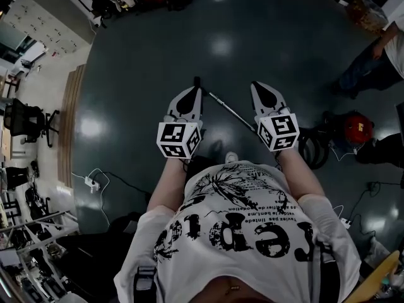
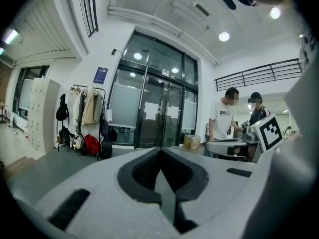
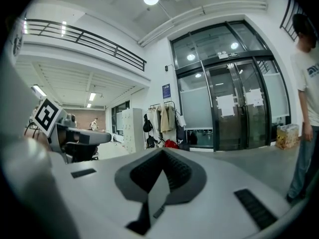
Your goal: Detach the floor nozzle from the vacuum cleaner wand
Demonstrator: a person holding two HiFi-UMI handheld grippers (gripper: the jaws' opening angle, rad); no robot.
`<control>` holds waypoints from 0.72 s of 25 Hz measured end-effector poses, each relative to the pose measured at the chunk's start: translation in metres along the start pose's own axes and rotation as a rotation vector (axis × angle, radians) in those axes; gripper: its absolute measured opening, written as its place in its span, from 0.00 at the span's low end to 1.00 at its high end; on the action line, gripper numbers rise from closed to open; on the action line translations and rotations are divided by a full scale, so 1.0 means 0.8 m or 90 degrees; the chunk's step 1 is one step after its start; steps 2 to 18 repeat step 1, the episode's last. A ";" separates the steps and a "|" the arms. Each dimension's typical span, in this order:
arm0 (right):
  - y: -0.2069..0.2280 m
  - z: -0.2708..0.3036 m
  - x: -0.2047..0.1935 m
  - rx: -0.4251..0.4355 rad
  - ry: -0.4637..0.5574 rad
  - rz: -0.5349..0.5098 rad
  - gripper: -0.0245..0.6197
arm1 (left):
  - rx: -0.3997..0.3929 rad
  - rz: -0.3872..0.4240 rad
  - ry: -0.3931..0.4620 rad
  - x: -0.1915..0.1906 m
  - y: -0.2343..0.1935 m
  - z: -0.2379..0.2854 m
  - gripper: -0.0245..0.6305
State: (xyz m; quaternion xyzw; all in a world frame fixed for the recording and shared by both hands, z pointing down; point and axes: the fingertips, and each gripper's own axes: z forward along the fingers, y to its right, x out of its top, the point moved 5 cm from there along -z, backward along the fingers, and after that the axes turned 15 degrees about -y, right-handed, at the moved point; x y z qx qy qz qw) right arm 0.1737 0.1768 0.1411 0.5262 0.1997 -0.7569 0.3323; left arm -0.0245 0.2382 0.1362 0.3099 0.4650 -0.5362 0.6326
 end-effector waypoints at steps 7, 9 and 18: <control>0.003 -0.001 -0.001 -0.001 0.001 0.001 0.04 | -0.001 -0.001 0.000 0.000 0.003 0.003 0.04; 0.003 -0.001 -0.001 -0.001 0.001 0.001 0.04 | -0.001 -0.001 0.000 0.000 0.003 0.003 0.04; 0.003 -0.001 -0.001 -0.001 0.001 0.001 0.04 | -0.001 -0.001 0.000 0.000 0.003 0.003 0.04</control>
